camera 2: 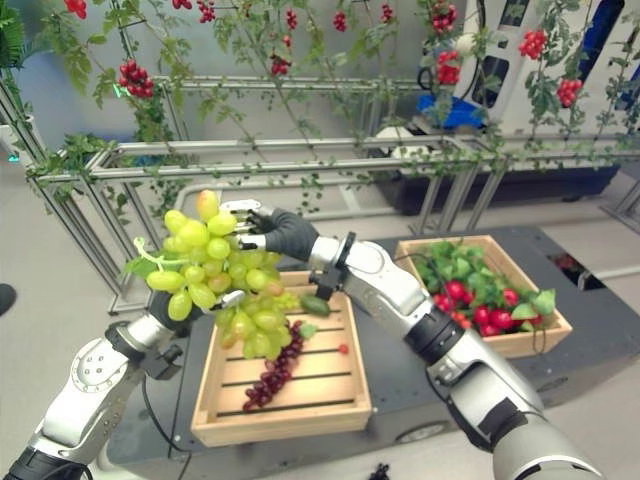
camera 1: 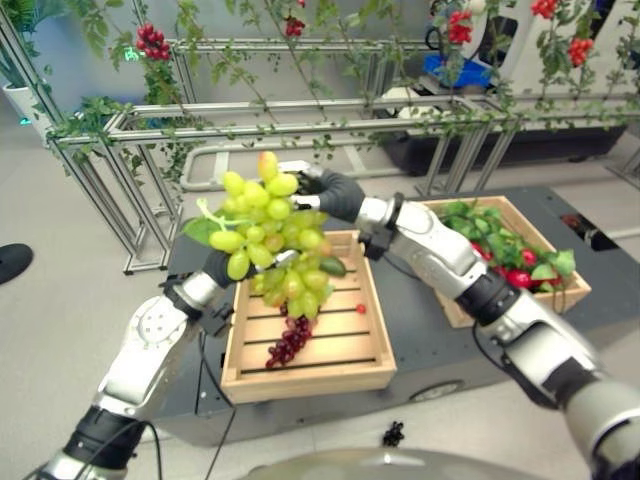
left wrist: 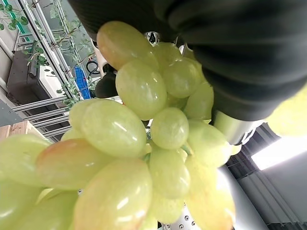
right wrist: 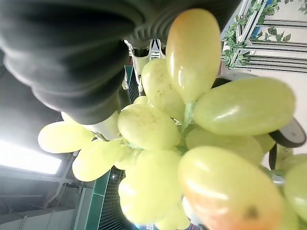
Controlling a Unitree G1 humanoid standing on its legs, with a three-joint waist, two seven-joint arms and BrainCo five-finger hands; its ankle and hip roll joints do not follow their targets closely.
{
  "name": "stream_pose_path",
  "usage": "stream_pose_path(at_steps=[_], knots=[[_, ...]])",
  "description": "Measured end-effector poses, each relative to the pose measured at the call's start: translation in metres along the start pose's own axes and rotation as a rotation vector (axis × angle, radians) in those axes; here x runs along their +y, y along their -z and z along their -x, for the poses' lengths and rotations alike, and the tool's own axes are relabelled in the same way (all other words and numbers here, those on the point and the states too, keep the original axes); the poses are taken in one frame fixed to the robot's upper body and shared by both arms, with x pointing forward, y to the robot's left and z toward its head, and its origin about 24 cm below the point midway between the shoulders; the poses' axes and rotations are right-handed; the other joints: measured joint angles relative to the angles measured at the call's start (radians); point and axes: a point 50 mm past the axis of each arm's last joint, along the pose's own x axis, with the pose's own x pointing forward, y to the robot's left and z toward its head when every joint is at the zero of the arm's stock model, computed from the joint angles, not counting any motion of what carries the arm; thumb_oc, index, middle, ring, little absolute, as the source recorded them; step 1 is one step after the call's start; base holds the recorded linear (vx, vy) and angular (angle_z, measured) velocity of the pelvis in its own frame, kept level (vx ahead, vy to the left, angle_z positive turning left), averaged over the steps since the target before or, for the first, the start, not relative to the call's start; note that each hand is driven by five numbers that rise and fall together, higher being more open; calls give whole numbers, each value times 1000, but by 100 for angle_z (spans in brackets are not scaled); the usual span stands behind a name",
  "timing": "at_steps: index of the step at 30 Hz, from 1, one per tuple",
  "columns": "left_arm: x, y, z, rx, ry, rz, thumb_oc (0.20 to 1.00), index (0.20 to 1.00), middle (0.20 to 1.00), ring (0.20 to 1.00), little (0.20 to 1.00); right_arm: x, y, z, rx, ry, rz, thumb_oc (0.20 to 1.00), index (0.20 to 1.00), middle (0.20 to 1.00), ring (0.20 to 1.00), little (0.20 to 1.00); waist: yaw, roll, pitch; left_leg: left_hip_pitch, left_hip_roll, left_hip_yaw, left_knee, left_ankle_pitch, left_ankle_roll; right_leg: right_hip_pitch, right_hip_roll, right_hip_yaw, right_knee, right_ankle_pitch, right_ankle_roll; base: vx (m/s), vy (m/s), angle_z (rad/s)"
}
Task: Pick up the fruits from the basket on one side to the basket on the other side
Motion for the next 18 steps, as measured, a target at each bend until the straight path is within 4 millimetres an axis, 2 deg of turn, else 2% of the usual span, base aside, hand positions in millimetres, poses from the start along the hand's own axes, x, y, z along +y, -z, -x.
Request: stream_pose_path(at_steps=[8,9,10,18], knots=[[0,0,0,0,0,0,200,200,200,200,200,0,0,0,-1,0,-1,200,200,200,200,200,-1,-1,-10,0,0,1,-1,0,0,-1,0,2,0,0,0,0,0,0],[0,0,0,0,0,0,200,200,200,200,200,0,0,0,-1,0,-1,410,410,410,410,410,-1,-1,-10,0,0,1,-1,0,0,-2,0,2,0,0,0,0,0,0],[0,0,0,0,0,0,200,200,200,200,200,0,0,0,0,0,-1,1000,1000,1000,1000,1000,-1,-1,-10,0,0,2,-1,0,0,-2,0,2,0,0,0,0,0,0],[1,0,0,2,-5,-1,200,200,200,200,200,2,3,4,61,-56,26,1000,1000,1000,1000,1000,-1,-5,-14,-1,0,3,-1,0,0,-3,1,3,0,0,0,0,0,0]])
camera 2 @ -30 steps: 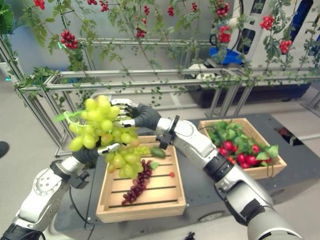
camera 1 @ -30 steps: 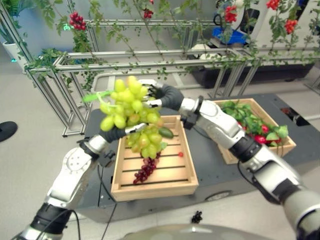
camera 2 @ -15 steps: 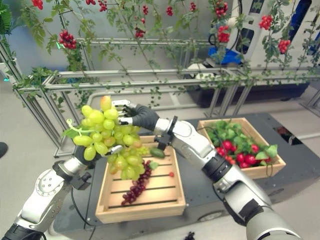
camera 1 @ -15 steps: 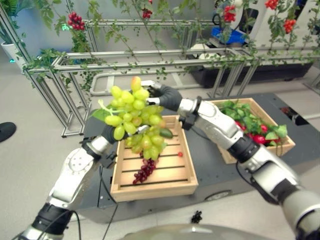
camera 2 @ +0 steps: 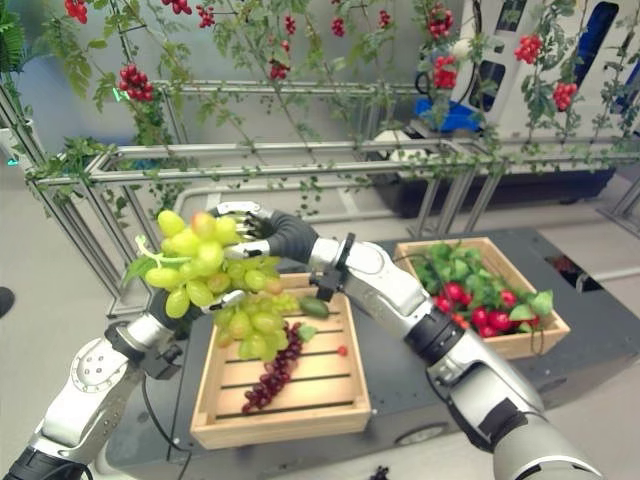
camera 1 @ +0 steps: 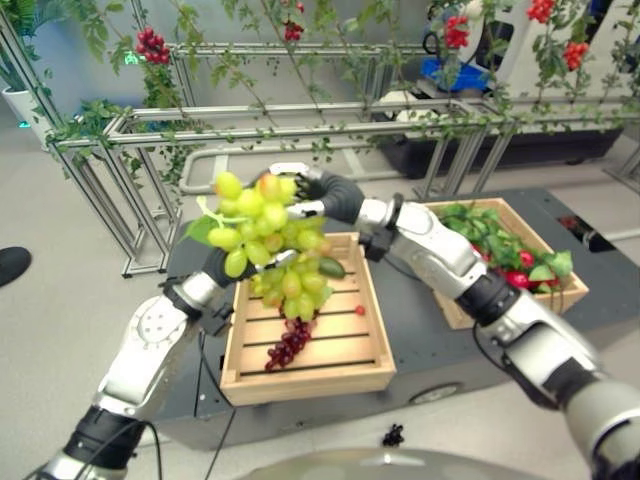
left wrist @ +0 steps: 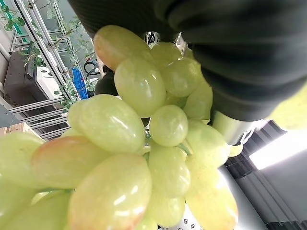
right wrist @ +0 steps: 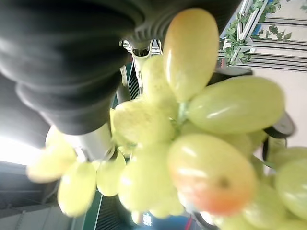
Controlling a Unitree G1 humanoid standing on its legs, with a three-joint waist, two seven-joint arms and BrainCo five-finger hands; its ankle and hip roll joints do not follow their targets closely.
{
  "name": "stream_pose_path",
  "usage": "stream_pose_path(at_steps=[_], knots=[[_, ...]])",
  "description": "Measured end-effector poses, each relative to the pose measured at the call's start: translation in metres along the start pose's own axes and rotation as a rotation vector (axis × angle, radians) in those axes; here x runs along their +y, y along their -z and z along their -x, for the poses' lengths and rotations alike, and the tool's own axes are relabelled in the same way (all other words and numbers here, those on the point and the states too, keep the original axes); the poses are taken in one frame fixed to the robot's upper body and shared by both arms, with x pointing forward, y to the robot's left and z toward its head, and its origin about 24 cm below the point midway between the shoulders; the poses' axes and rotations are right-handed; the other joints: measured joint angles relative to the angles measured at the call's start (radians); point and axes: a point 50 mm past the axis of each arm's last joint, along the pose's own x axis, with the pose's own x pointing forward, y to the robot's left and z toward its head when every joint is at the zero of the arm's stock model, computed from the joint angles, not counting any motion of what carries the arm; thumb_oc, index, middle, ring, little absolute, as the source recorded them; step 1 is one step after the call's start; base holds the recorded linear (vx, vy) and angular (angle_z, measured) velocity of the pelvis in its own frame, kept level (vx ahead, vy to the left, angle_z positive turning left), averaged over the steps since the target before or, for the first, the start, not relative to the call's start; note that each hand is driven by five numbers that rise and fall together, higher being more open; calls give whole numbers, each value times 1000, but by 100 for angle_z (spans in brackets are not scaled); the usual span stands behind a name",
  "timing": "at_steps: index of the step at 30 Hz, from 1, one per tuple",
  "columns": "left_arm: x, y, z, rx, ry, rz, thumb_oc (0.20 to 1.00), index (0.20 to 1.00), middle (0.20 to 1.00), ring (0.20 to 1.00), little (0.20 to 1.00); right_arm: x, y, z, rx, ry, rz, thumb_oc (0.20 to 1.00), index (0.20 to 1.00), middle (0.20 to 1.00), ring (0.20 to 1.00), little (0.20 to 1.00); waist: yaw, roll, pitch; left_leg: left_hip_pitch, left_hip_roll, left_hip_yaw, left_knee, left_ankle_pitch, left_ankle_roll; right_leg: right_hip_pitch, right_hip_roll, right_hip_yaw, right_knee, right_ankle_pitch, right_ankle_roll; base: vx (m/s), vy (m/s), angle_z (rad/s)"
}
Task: Pick up the fruits from the basket on one side to the basket on the other side
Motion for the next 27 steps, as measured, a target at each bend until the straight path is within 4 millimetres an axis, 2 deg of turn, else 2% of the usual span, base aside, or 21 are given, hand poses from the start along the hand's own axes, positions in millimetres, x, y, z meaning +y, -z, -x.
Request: stream_pose_path(at_steps=[9,17,27], knots=[[0,0,0,-1,8,-1,200,200,200,200,200,-8,-16,4,111,-82,122,1000,1000,1000,1000,1000,1,-5,-4,0,0,0,0,-1,0,-1,0,0,0,0,0,0,0,0],[0,0,0,-1,8,-1,200,200,200,200,200,-7,-17,3,109,-85,124,1000,1000,1000,1000,1000,0,-5,-4,-1,0,0,-1,-1,-1,-1,1,1,0,0,0,0,0,0],[0,0,0,0,7,-1,200,200,200,200,200,-2,-14,-8,84,-85,121,1000,1000,1000,1000,1000,1,-5,-3,-1,0,0,-1,-1,-1,-1,1,1,0,0,0,0,0,0]])
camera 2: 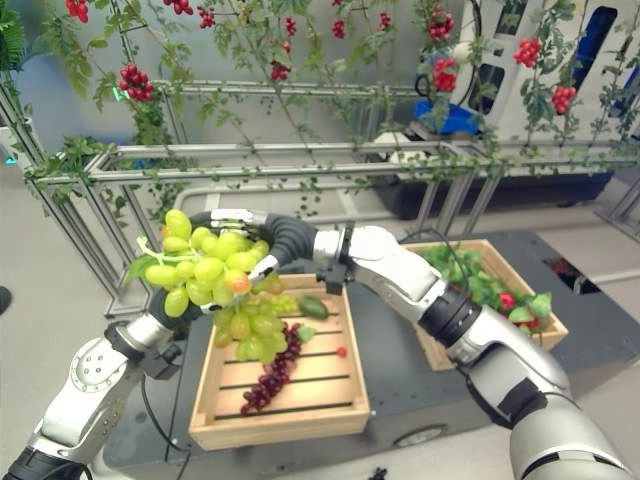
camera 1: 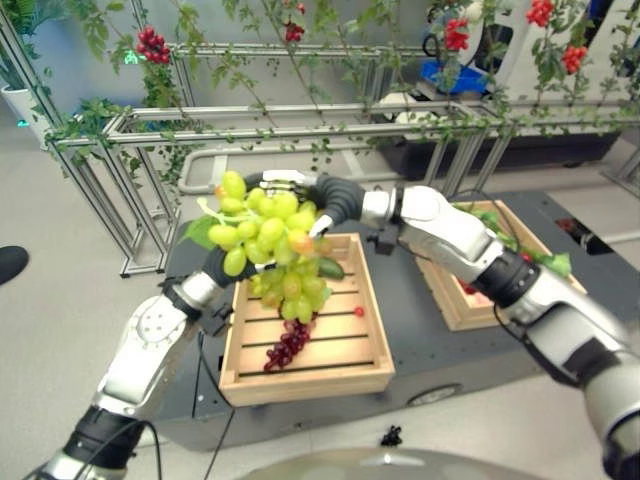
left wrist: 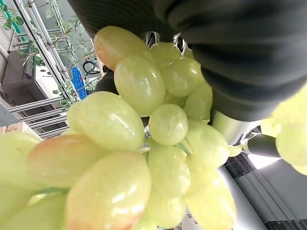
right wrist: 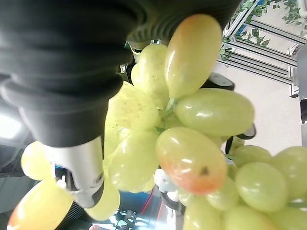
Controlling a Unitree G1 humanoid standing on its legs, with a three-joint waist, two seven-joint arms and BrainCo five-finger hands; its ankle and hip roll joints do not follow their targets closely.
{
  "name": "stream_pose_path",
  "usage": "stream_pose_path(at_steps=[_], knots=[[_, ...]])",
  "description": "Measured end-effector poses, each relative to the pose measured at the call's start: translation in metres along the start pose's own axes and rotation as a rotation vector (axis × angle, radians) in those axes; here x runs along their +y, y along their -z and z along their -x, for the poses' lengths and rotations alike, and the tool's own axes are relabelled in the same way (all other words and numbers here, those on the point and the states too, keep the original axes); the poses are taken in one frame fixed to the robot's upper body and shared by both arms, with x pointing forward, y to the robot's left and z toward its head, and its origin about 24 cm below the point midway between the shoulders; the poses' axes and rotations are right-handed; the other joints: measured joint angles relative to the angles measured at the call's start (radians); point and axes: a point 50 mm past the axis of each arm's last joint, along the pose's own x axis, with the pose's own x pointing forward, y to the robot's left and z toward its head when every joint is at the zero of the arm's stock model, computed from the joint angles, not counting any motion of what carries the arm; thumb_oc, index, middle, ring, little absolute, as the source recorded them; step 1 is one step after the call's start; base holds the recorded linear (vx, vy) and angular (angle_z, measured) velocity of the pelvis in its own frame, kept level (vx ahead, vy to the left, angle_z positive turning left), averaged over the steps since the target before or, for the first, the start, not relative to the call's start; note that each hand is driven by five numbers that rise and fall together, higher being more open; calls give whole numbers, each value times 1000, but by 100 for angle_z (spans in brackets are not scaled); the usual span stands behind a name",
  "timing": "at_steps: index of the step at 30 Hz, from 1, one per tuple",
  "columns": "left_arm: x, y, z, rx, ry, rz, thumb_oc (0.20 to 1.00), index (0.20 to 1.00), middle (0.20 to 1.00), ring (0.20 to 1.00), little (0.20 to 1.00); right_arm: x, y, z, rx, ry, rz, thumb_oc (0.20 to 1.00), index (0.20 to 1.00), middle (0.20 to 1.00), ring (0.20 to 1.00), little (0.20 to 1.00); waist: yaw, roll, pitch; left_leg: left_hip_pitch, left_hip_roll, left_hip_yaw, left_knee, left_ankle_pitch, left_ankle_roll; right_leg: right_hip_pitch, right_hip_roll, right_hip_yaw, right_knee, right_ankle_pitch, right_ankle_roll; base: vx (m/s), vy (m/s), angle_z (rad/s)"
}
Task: Pick up the fruits from the basket on one side to the basket on the other side
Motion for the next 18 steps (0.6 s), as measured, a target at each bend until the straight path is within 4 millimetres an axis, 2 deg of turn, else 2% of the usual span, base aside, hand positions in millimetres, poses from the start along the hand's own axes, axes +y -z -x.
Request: stream_pose_path(at_steps=[18], knots=[[0,2,0,15,-1,5,200,200,200,200,200,1,5,-6,3,2,-11,1000,1000,1000,1000,1000,2,1,1,0,0,-1,0,0,0,0,0,0,0,0,0,0,0,0]])
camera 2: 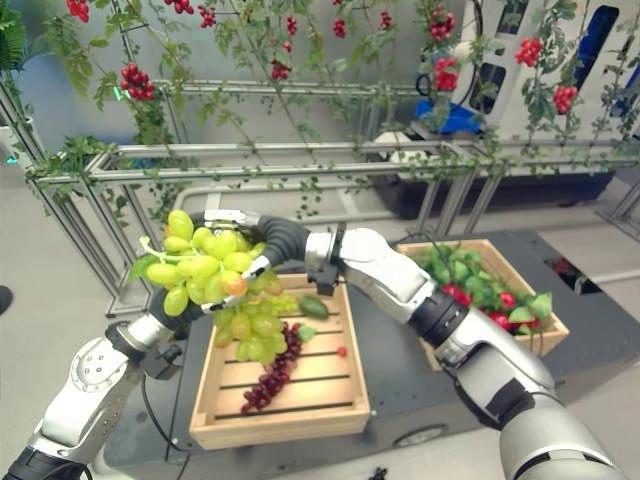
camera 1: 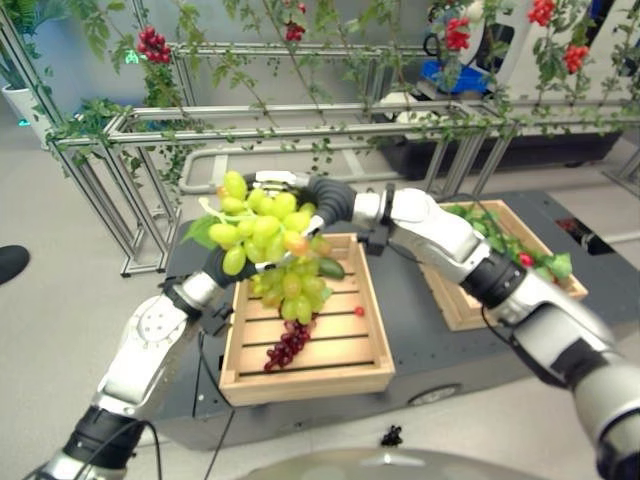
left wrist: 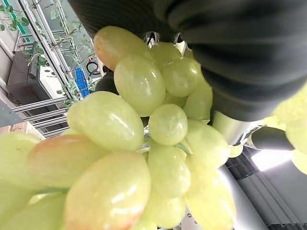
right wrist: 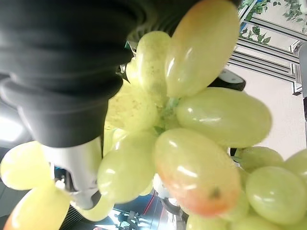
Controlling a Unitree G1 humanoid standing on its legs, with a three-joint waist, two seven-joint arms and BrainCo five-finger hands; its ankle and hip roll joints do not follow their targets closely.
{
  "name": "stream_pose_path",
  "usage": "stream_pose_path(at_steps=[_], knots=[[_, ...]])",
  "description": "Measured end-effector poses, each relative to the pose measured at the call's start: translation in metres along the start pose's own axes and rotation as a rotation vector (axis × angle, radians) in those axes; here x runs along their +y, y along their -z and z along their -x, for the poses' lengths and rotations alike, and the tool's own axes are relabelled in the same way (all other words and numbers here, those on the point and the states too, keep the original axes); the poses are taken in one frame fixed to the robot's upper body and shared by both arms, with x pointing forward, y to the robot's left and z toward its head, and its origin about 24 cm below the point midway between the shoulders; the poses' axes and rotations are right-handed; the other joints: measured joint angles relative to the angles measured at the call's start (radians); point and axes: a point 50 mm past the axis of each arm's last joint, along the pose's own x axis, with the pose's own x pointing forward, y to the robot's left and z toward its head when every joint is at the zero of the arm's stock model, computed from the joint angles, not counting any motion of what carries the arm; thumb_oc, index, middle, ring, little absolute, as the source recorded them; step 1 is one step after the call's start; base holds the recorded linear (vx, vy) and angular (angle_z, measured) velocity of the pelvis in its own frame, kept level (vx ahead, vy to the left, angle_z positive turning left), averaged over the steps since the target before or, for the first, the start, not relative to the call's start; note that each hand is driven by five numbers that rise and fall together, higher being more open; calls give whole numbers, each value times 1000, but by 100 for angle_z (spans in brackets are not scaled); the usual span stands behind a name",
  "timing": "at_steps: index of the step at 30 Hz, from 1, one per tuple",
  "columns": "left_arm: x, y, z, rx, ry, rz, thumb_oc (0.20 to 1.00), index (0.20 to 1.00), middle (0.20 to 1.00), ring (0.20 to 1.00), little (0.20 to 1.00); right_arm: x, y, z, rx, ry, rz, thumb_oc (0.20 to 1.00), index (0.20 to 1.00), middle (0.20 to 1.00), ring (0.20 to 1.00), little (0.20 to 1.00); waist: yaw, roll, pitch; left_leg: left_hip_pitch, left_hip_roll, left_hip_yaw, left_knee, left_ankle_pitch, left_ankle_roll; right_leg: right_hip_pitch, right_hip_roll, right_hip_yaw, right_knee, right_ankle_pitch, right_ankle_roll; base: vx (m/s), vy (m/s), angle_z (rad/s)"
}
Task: Pick up the fruits from the basket on one side to the basket on the other side
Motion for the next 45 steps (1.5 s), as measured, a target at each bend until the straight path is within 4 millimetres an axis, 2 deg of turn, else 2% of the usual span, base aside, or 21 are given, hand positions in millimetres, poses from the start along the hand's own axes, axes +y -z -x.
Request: stream_pose_path(at_steps=[12,13,14,15,45], knots=[[0,2,0,23,8,-33,200,200,200,200,200,0,3,-1,29,-2,11,1000,1000,1000,1000,1000,0,-1,1,0,0,0,0,0,0,0,1,0,0,0,0,0,0,0],[0,2,0,24,8,-32,200,200,200,200,200,0,3,-1,32,-2,13,865,865,865,865,865,0,-1,1,0,0,0,0,0,0,0,1,0,0,0,0,0,0,0],[0,2,0,24,9,-32,200,200,200,200,200,0,3,-1,32,-2,13,479,479,479,479,479,0,-1,1,0,0,0,0,0,0,0,1,0,0,0,0,0,0,0],[0,2,0,26,9,-32,200,200,200,200,200,0,3,-1,32,-3,13,200,200,200,200,200,0,-1,1,0,0,0,0,0,0,0,1,0,0,0,0,0,0,0],[-3,4,0,41,30,-44,200,200,200,200,200,-1,7,-7,22,31,-12,200,200,200,200,200,0,1,3,0,0,0,0,0,0,0,1,0,0,0,0,0,0,0]])
